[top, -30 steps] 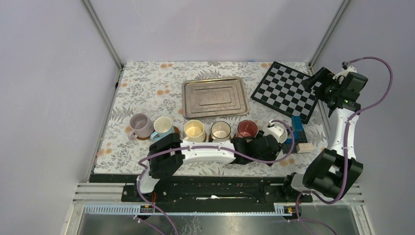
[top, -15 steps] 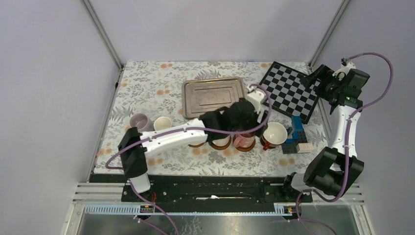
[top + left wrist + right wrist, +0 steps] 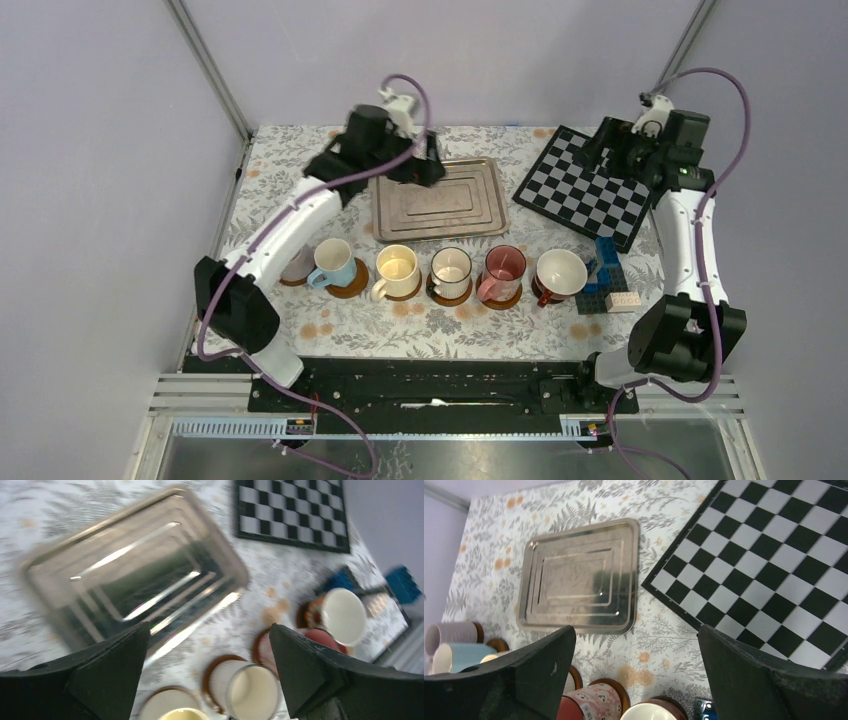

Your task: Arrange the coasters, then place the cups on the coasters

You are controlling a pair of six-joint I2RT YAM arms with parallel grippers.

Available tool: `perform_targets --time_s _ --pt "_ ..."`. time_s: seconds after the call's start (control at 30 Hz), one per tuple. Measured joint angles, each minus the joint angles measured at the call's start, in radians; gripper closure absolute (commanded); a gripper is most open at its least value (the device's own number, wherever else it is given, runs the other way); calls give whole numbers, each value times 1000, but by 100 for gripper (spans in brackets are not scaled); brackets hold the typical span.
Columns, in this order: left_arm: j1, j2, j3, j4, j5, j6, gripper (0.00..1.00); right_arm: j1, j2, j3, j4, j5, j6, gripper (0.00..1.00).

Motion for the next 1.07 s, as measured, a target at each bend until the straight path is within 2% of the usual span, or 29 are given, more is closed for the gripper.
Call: perform_targets --time_s 0.27,0.43,0.67,0.83,1.07 --pt "500 12 108 -171 253 95 1 127 56 104 -146 13 -125 0" --pt "732 112 195 -303 336 172 1 142 90 143 -212 12 -189 1" --pt "828 137 122 -388 330 288 1 142 131 146 -279 16 -238 0" --pt "838 129 41 -393 325 336 1 142 139 146 -292 35 -250 0" --pt "837 119 30 -388 323 360 1 142 149 150 -297 63 -265 0"
